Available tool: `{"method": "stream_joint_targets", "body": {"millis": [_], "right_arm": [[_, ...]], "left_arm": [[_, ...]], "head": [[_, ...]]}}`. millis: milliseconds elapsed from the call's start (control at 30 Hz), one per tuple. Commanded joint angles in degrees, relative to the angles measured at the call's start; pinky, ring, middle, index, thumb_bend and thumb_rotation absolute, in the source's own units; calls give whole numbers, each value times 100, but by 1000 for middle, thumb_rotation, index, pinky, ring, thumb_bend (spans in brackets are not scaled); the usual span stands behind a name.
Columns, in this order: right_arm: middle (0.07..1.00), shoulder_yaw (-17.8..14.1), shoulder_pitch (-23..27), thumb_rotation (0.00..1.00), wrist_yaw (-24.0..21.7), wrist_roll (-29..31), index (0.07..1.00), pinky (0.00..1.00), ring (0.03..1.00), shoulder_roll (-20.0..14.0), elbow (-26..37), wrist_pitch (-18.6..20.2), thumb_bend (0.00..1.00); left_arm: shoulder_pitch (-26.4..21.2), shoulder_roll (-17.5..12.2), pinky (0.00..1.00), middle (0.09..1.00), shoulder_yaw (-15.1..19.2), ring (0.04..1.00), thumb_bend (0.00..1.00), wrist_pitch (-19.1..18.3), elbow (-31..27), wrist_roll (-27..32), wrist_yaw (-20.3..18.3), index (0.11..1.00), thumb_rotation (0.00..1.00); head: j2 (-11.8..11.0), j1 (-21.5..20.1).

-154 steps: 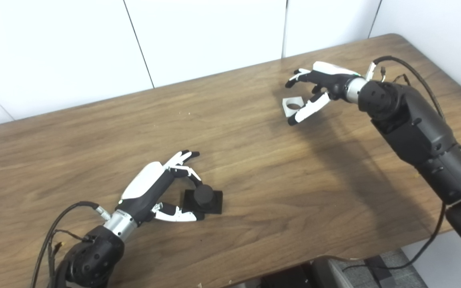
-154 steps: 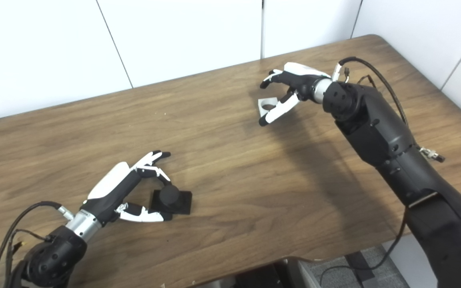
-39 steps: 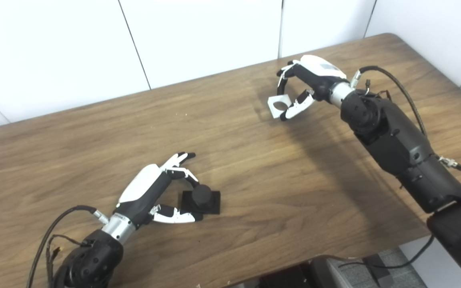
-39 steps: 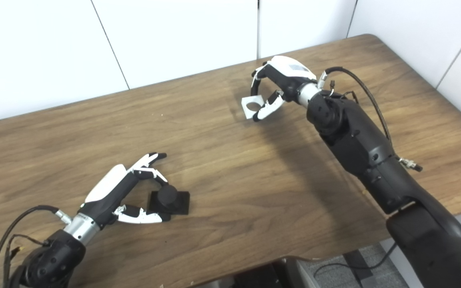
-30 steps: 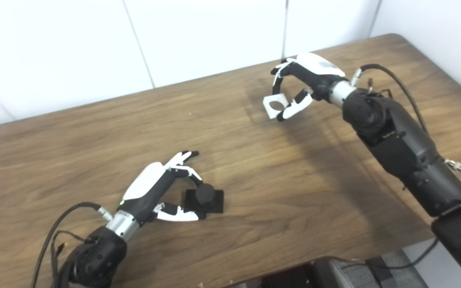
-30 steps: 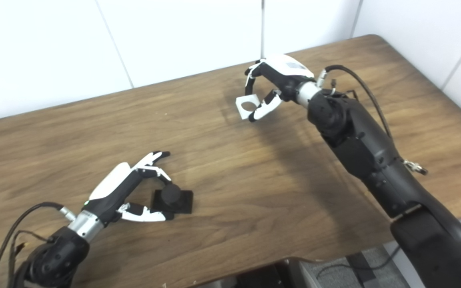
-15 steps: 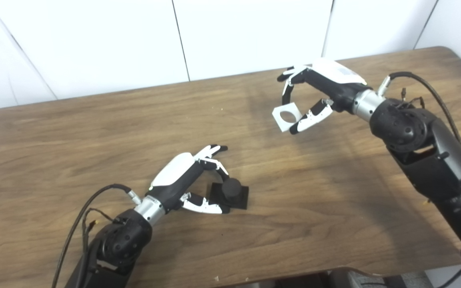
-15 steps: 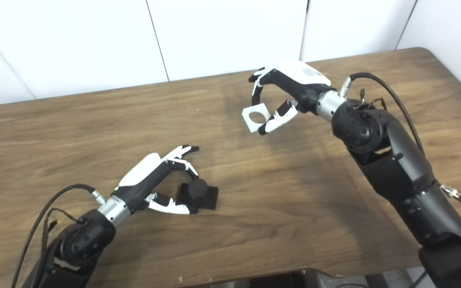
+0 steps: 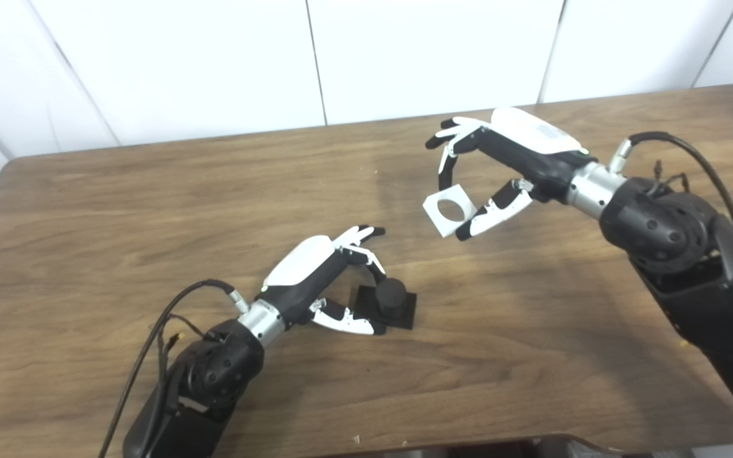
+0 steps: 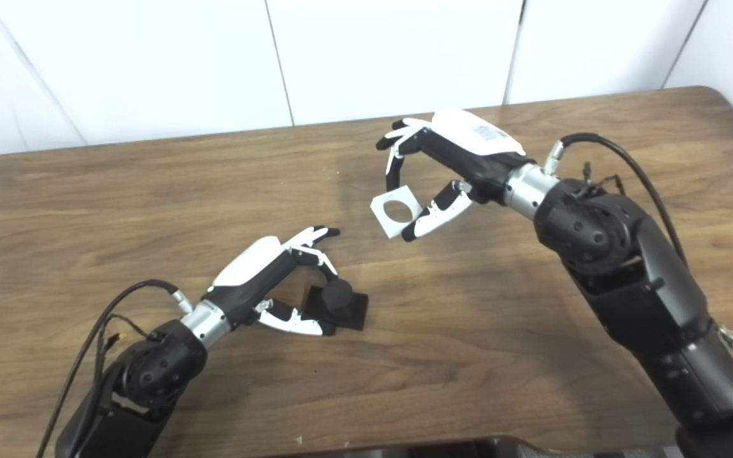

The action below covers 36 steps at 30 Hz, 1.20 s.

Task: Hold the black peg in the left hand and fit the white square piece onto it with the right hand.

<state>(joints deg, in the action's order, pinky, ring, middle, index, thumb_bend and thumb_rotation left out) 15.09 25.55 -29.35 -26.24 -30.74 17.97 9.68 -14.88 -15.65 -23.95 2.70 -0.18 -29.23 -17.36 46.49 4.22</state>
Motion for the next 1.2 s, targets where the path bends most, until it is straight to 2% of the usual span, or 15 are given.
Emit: {"method": "stream_joint_targets", "body": {"millis": [0, 133, 533, 800, 1167], "right_arm": [[837, -38, 101, 134, 54, 31, 479, 789, 937, 23, 270, -221, 513], [833, 12, 20, 134, 11, 44, 478, 768, 928, 74, 370, -282, 513], [833, 270, 21, 137, -487, 54, 478, 771, 926, 95, 660, -364, 512], [824, 413, -37, 135, -508, 12, 478, 792, 907, 209, 602, -616, 513], [825, 519, -35, 136, -674, -56, 479, 826, 911, 384, 608, -501, 513]], "left_arm": [[91, 11, 945, 974, -201, 1000, 523, -353, 272, -320, -197, 492, 71], [95, 38, 963, 978, -223, 1000, 522, -384, 285, -305, -204, 492, 71], [63, 97, 951, 976, -273, 1000, 522, -395, 358, -258, -138, 492, 71], [37, 129, 935, 975, -305, 1000, 522, -384, 414, -249, -69, 491, 72], [60, 147, 940, 976, -334, 1000, 522, -371, 395, -270, -23, 491, 71]], "head": [[7, 27], [12, 93], [41, 237], [65, 250], [83, 280]]}}
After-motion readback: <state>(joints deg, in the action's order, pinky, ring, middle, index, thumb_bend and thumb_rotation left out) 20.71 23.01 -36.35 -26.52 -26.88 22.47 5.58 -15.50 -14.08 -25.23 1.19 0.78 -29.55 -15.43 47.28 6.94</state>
